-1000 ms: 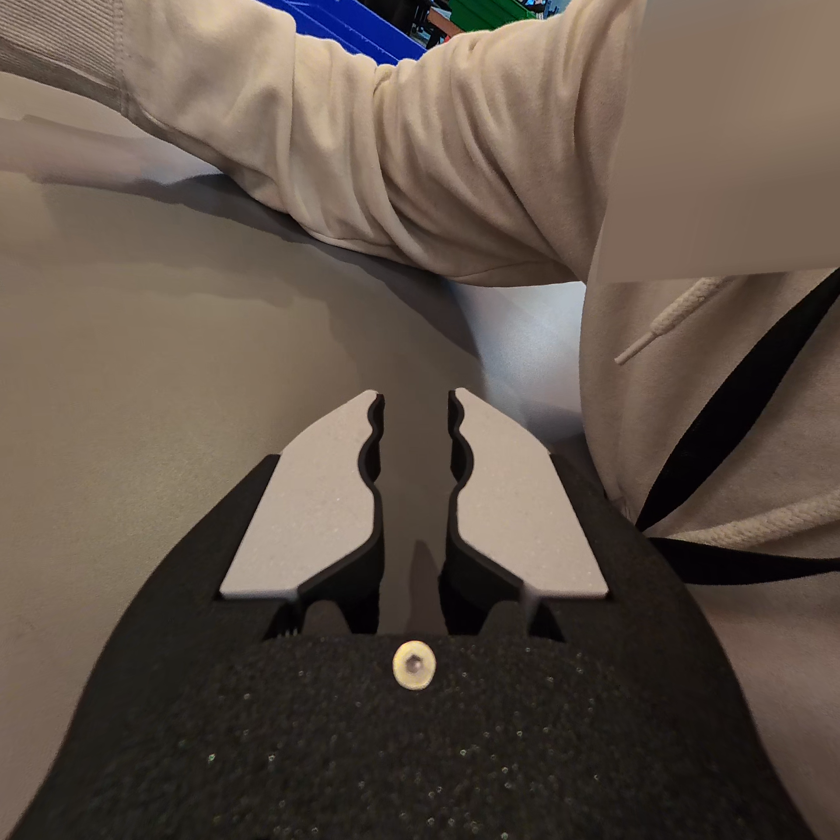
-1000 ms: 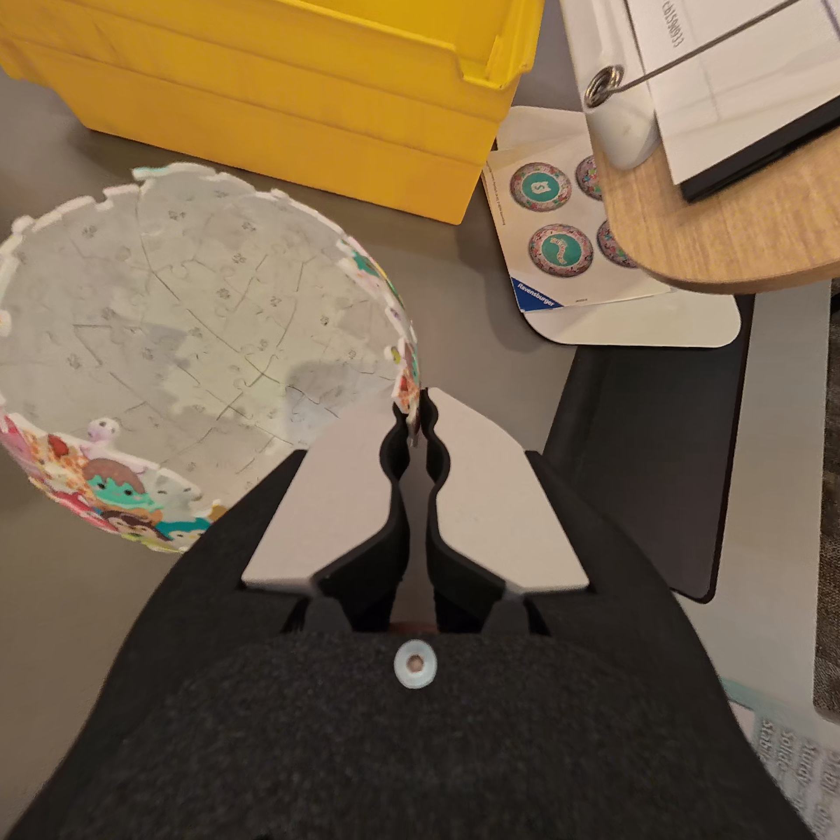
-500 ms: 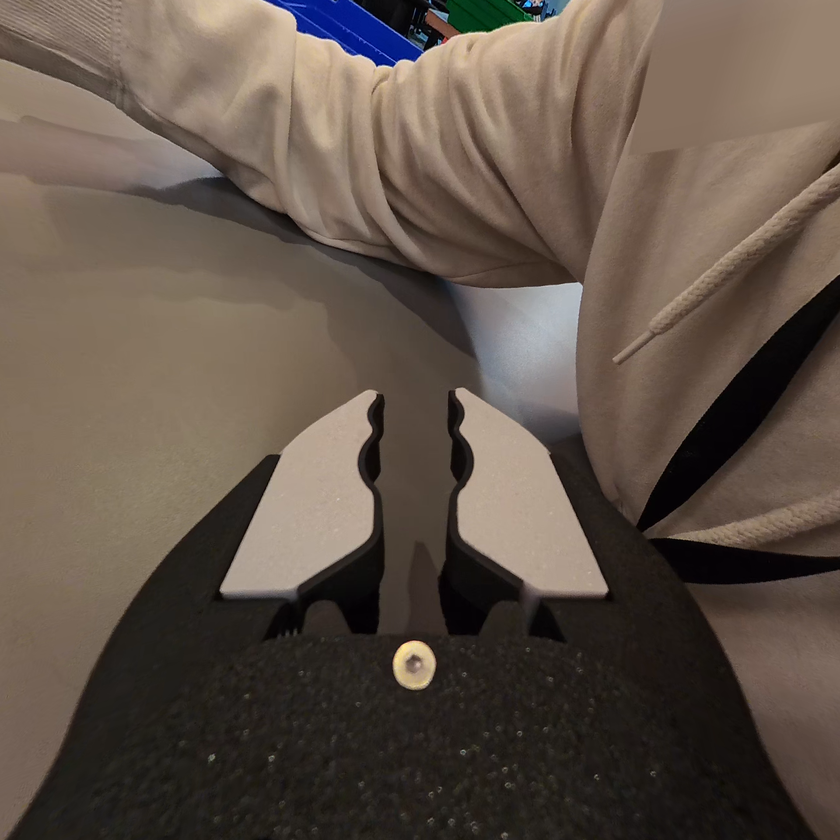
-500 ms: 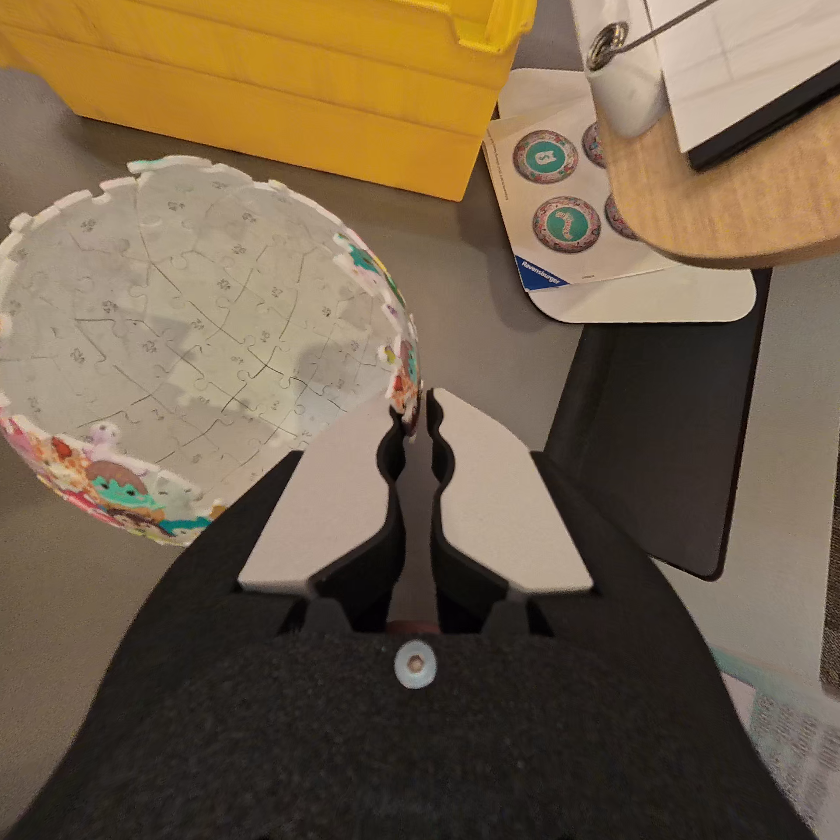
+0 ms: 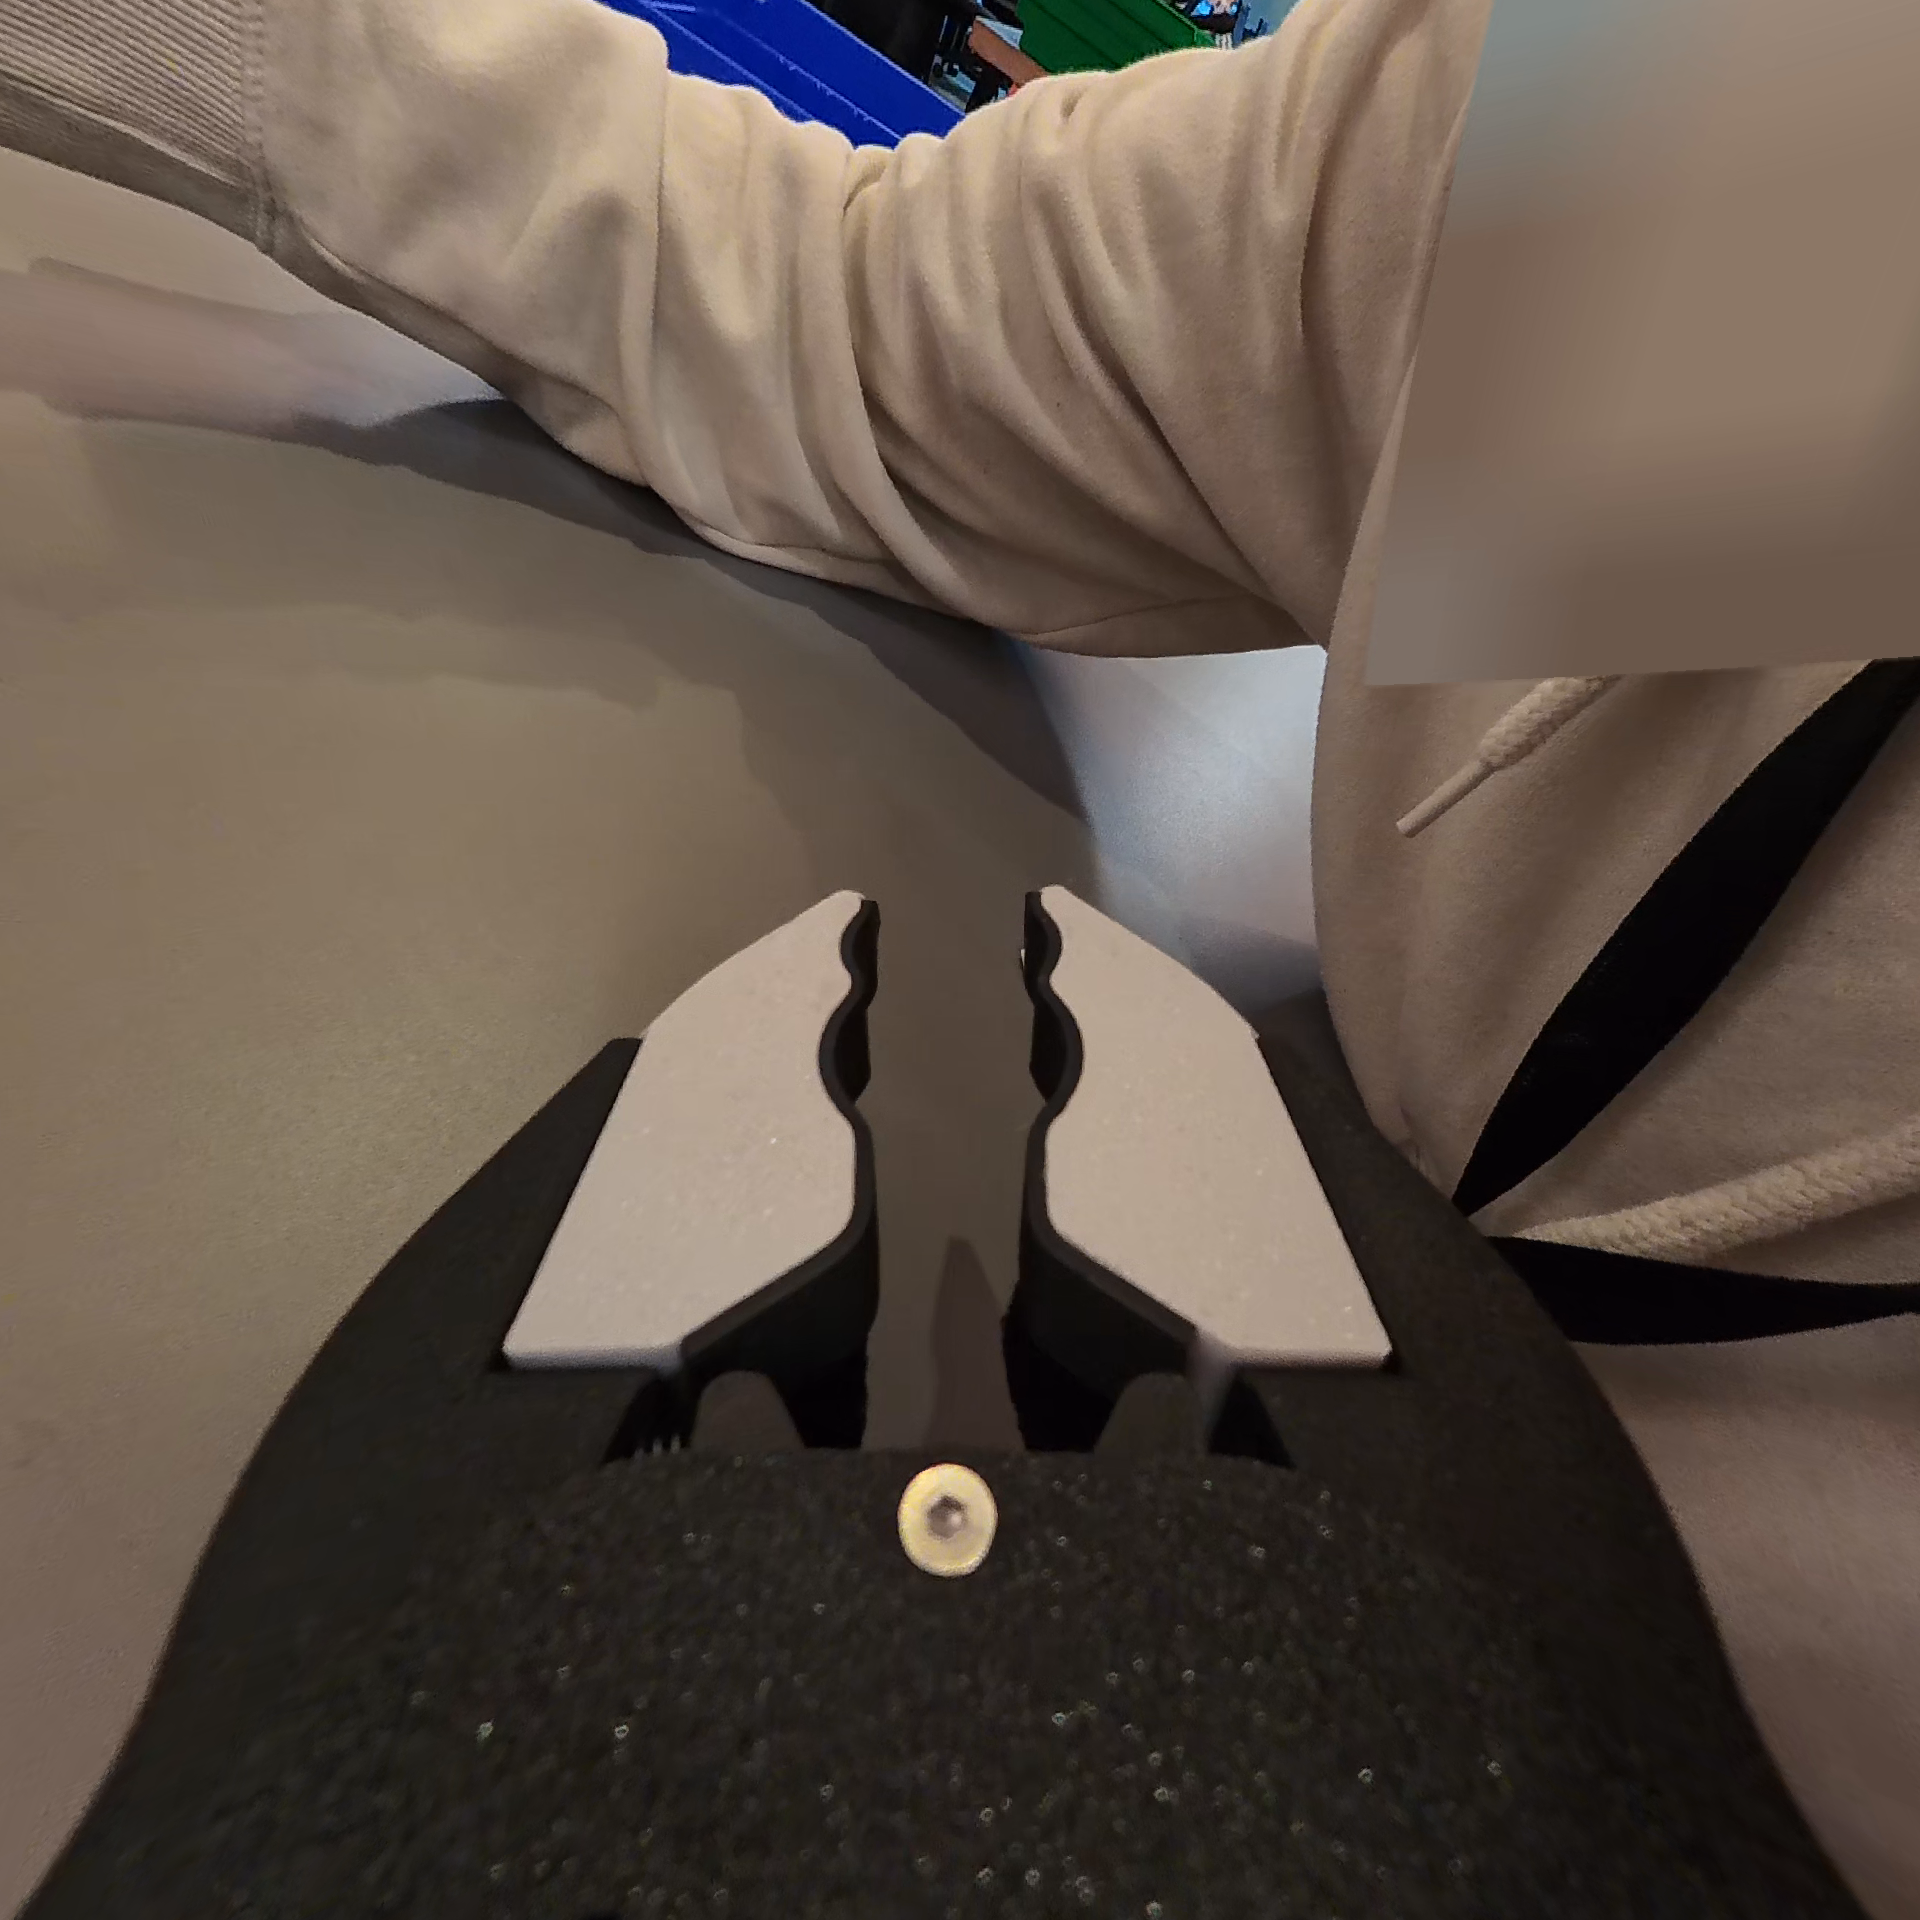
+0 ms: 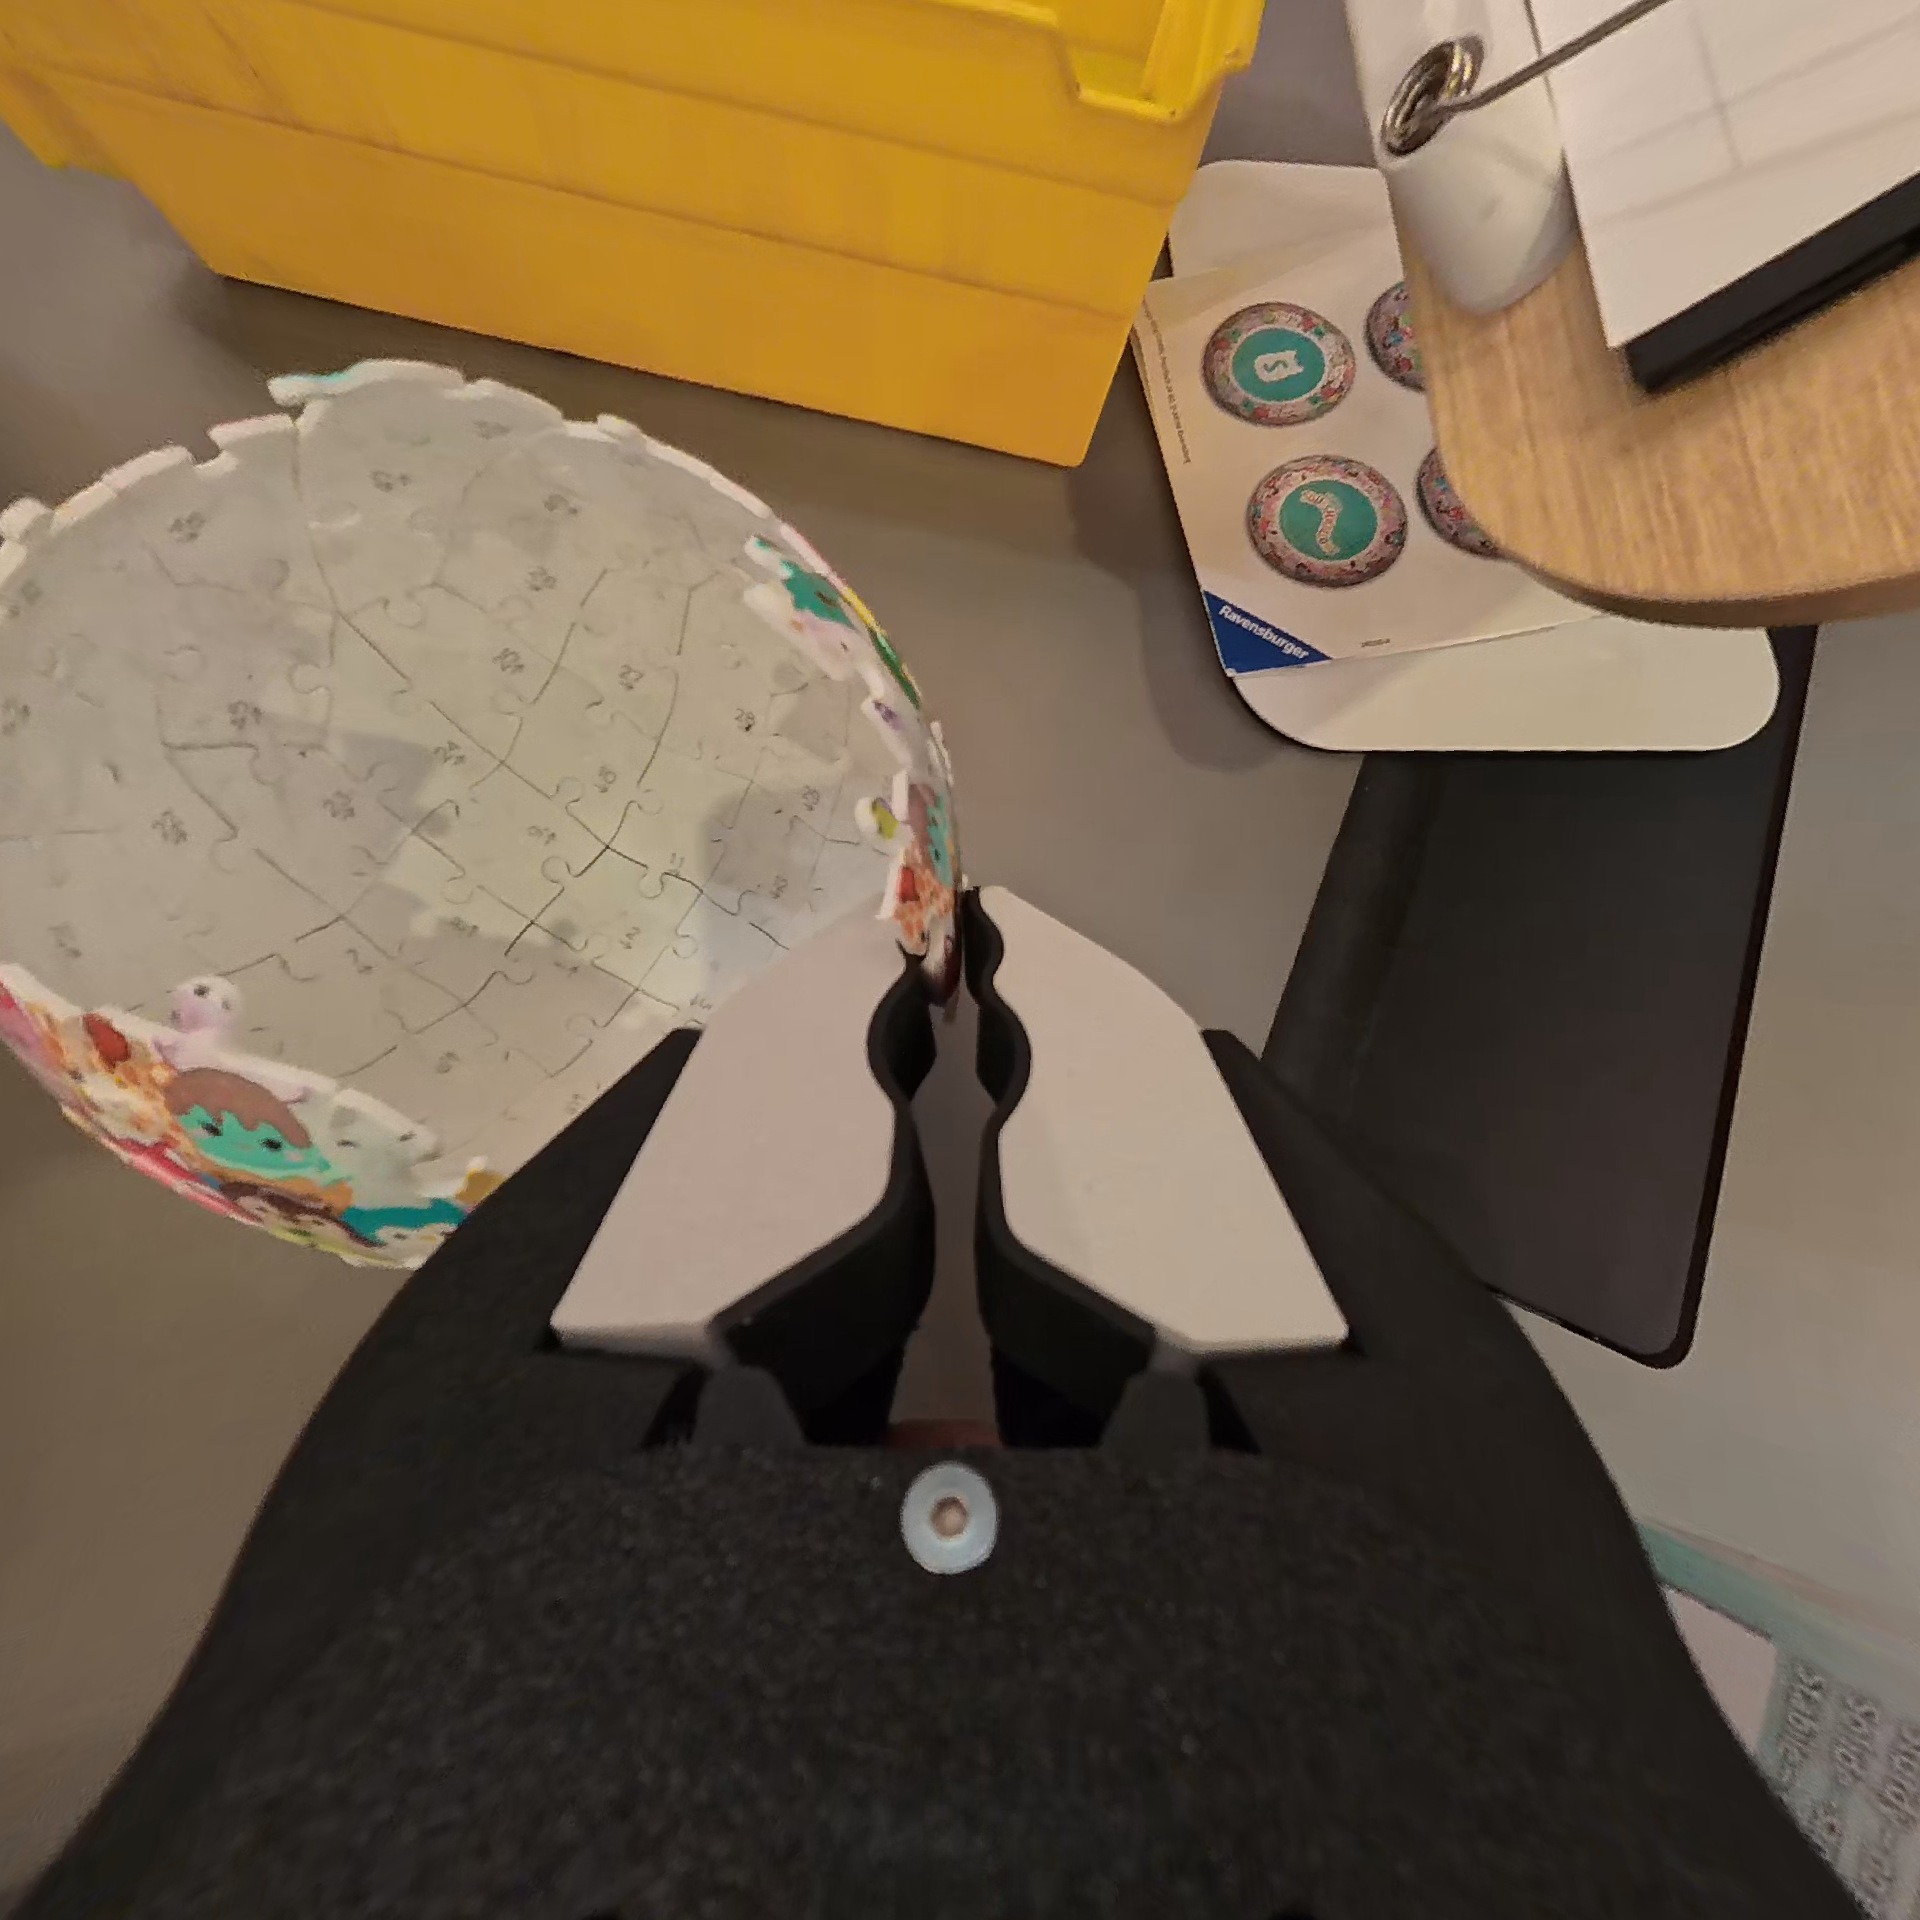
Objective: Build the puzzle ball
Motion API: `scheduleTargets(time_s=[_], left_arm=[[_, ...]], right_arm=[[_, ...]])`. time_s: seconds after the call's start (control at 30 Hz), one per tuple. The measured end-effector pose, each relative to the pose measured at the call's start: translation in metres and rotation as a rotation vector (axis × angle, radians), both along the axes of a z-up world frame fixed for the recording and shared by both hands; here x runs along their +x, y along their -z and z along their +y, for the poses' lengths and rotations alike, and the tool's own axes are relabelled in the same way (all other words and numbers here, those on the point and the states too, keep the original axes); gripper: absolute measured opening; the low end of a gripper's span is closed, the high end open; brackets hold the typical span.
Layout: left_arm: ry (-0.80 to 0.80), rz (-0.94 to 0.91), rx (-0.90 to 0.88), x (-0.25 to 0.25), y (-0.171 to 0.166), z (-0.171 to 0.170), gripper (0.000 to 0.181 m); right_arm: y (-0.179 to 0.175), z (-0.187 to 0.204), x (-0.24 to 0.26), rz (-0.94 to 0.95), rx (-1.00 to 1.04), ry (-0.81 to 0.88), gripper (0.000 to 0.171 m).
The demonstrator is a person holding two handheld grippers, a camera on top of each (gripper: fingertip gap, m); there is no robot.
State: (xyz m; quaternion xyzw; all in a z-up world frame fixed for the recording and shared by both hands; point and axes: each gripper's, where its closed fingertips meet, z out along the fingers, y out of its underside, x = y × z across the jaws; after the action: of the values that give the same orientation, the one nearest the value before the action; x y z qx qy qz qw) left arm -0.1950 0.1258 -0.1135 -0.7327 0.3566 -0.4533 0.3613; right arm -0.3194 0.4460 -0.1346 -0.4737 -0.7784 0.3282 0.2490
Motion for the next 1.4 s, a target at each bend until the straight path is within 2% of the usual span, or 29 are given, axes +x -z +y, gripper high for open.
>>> scheduleTargets(time_s=[0.33,0.5,0.57,0.87,1.0,1.07,1.23,1.4], left_arm=[[0.002,0.002,-0.002,0.001,0.000,0.000,0.026],[0.003,0.003,-0.003,0.001,0.001,0.000,0.026],[0.002,0.001,-0.003,0.001,0.000,0.000,0.026],[0.003,-0.005,-0.006,0.001,0.000,0.000,0.026],[0.005,-0.002,-0.008,0.002,0.000,0.000,0.026],[0.006,-0.002,-0.007,0.003,0.000,-0.001,0.026],[0.007,0.001,0.000,0.004,-0.001,-0.002,0.026],[0.009,-0.005,-0.001,0.004,-0.002,-0.003,0.026]], right_arm=[[0.001,-0.002,0.000,-0.020,0.032,0.005,0.011],[0.001,-0.003,-0.002,0.003,0.025,-0.003,0.010],[0.001,-0.004,-0.003,0.012,0.010,-0.011,0.004],[0.001,-0.003,-0.003,0.008,0.008,-0.010,0.003],[0.001,-0.002,-0.003,0.029,0.041,-0.009,0.004],[0.002,0.002,0.001,0.012,0.062,-0.001,0.013],[-0.014,0.004,0.010,0.058,0.090,-0.015,0.016],[-0.021,0.006,0.014,0.056,0.234,0.014,0.013]])
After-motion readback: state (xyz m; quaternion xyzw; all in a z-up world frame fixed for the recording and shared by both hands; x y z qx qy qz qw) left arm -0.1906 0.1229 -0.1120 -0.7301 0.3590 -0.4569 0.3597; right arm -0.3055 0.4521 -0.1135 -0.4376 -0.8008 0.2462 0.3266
